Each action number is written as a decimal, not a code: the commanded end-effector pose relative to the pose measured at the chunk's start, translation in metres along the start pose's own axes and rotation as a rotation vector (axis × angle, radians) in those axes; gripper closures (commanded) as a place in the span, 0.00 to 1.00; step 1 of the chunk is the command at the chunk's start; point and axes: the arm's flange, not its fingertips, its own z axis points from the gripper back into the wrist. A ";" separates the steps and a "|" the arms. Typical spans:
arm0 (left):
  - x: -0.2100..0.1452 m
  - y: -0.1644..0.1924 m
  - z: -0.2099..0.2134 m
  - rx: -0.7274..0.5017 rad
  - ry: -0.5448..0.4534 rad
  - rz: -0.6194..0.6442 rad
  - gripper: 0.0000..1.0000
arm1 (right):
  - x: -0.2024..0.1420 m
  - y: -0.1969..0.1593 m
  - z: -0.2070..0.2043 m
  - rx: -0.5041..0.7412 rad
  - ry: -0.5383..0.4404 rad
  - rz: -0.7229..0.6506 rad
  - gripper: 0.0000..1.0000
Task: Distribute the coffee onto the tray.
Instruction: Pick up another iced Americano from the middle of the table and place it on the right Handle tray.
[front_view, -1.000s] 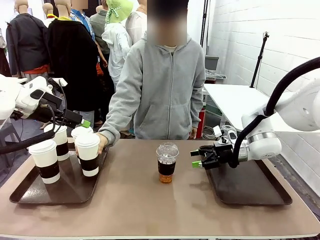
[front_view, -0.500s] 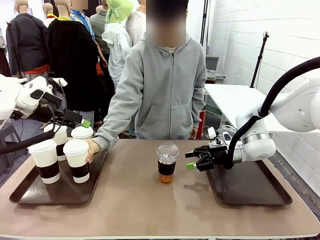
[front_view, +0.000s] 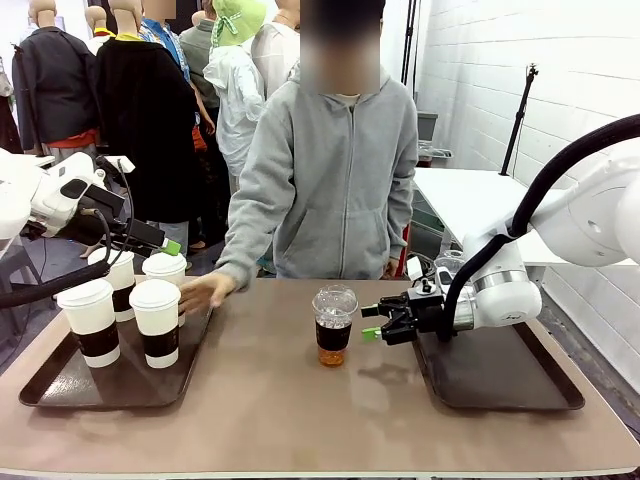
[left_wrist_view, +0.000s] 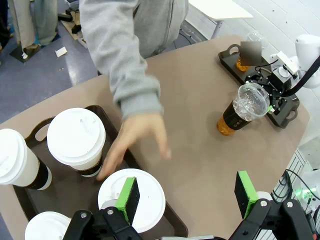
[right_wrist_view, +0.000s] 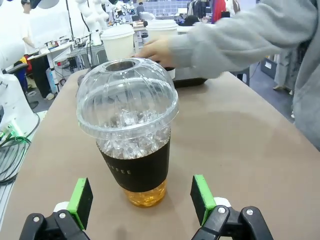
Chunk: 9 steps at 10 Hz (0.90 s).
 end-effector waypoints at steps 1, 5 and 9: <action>0.000 0.005 -0.002 -0.019 -0.013 -0.014 0.00 | -0.005 0.005 -0.012 -0.027 -0.004 0.015 0.00; 0.000 0.005 -0.002 -0.019 -0.013 -0.014 0.00 | -0.006 0.004 -0.022 -0.010 -0.001 0.018 0.00; 0.000 0.005 -0.002 -0.019 -0.013 -0.014 0.00 | -0.008 0.000 -0.031 0.014 -0.004 0.038 0.00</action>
